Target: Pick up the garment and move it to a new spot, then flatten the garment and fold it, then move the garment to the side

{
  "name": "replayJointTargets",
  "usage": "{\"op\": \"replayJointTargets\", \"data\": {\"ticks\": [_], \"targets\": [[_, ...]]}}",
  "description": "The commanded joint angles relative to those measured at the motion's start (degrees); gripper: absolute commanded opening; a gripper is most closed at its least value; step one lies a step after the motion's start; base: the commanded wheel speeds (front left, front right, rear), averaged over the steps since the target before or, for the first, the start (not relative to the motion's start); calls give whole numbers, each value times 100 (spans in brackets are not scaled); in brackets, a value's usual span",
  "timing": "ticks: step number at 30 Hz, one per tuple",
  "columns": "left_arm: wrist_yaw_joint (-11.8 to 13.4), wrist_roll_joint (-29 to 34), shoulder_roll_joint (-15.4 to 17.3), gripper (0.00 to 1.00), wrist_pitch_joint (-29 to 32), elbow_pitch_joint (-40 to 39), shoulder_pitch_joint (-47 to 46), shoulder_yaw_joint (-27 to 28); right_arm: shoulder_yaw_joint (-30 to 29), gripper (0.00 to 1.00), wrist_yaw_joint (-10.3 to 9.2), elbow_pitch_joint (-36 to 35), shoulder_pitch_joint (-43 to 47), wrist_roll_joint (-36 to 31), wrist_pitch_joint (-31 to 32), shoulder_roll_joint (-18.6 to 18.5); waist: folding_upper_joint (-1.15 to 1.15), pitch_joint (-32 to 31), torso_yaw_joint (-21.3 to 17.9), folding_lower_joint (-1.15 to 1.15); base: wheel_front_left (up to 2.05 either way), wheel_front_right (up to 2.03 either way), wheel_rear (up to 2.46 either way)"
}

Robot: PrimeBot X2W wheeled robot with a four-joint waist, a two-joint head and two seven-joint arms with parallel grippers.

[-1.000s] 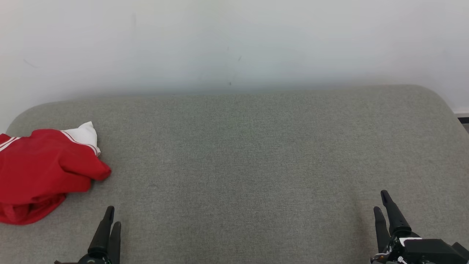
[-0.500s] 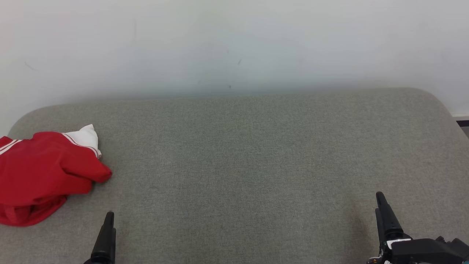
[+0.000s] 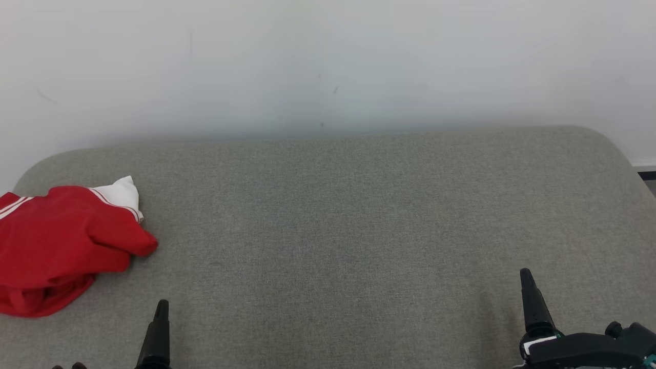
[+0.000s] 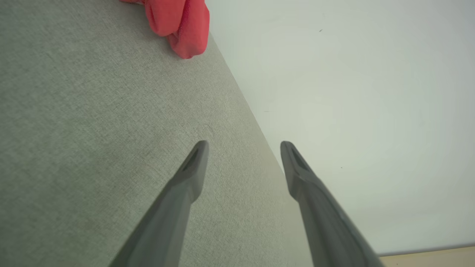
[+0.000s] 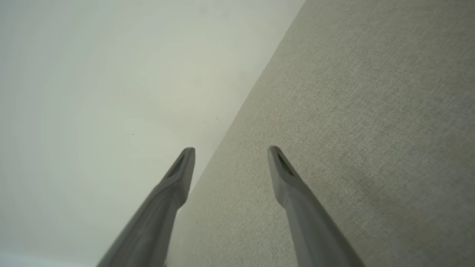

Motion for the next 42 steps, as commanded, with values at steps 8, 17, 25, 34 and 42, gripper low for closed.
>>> {"op": "replayJointTargets", "data": {"ticks": [8,17,25,34,42], "targets": [[61,1119,38,100,-205,-113,31,-117,83,100,18,-58,-64,-1245,-205,-21,0,-28,16,0,0,0,0],[84,2035,43,100,-352,-157,83,-212,166,100,19,76,-71,-2127,-337,-22,0,-63,29,0,0,0,0],[147,2821,47,100,-487,-183,132,-269,203,100,21,179,-69,-2772,-426,-24,0,-104,39,0,0,0,0],[149,3482,51,100,-632,-202,197,-280,279,100,22,218,-32,-3390,-533,-25,0,-145,58,0,0,0,0],[177,4020,54,100,-741,-157,219,-299,331,100,24,232,-27,-3870,-620,-26,0,-160,72,0,0,0,0]]}}
